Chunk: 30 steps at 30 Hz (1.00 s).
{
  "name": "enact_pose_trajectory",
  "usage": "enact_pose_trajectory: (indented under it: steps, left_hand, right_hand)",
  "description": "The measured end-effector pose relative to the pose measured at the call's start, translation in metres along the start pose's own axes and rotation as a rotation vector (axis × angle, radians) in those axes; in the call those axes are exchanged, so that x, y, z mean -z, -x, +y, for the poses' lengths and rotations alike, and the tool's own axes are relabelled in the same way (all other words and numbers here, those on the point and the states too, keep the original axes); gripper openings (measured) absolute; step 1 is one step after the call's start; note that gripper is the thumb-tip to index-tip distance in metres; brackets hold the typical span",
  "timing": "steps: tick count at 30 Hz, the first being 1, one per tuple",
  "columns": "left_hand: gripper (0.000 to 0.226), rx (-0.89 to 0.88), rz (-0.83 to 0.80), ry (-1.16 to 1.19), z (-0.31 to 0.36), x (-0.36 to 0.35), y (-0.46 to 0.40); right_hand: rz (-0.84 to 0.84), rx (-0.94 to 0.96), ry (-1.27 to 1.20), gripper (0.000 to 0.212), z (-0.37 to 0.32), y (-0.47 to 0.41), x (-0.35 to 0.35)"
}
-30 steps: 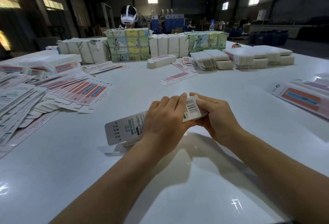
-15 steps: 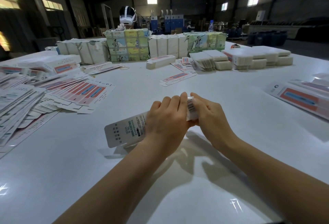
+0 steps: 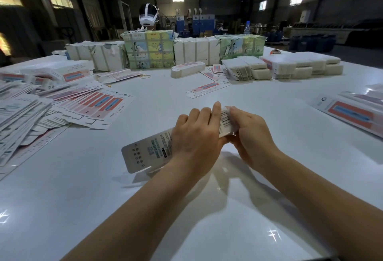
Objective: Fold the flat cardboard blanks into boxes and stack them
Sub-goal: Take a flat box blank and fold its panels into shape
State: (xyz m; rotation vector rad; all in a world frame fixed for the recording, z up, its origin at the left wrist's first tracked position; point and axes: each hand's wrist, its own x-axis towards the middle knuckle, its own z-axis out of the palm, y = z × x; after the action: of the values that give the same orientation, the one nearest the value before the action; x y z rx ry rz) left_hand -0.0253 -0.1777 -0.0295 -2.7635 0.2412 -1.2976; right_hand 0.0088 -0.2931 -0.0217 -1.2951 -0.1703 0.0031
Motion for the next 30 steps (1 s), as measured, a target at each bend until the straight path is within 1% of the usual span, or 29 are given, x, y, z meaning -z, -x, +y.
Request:
enact_pose_trajectory:
  steps: [3,6,7,9,10,13,17,20,24,26,28,30]
  left_hand:
    - [0.07,-0.032,-0.004,-0.028,0.001,0.0,0.001]
    - [0.071,-0.049,-0.019,-0.055,0.0,0.001,0.002]
    - [0.071,-0.044,-0.025,-0.046,0.0,0.002,0.002]
    - [0.07,-0.023,-0.046,0.002,-0.002,0.003,0.001]
    - [0.07,-0.014,-0.056,0.023,-0.003,0.004,0.001]
    - [0.069,-0.005,-0.083,0.038,-0.006,0.006,0.001]
    - [0.072,-0.037,-0.107,0.023,-0.007,0.005,0.001]
    - [0.075,-0.039,-0.119,0.008,-0.005,0.005,0.001]
    - [0.075,-0.037,-0.101,-0.02,-0.004,0.005,0.001]
    - [0.07,-0.041,-0.083,-0.025,-0.004,0.004,0.001]
    - [0.06,-0.04,-0.068,-0.027,-0.003,0.004,0.002]
    - [0.061,-0.02,-0.077,-0.017,-0.002,0.006,0.001]
  right_hand:
    - [-0.005,-0.07,-0.05,0.021,0.0,-0.004,0.005]
    - [0.016,-0.185,-0.162,0.019,-0.001,-0.007,0.008]
    - [0.009,-0.197,-0.179,0.021,-0.001,-0.009,0.009]
    - [-0.045,-0.176,-0.172,0.035,0.0,-0.011,0.01]
    - [-0.074,-0.154,-0.145,0.039,0.0,-0.01,0.01]
    - [-0.105,-0.08,-0.024,0.033,0.001,-0.008,0.008]
    - [-0.069,-0.003,0.117,0.04,0.001,-0.004,0.004]
    - [-0.053,0.072,0.181,0.028,0.0,0.002,0.001]
    - [-0.095,0.174,0.24,0.025,-0.002,0.005,0.001]
    - [-0.128,0.258,0.379,0.019,-0.002,0.009,0.0]
    - [-0.122,0.321,0.551,0.014,0.001,0.013,-0.001]
    - [-0.102,0.308,0.632,0.009,0.004,0.013,-0.002]
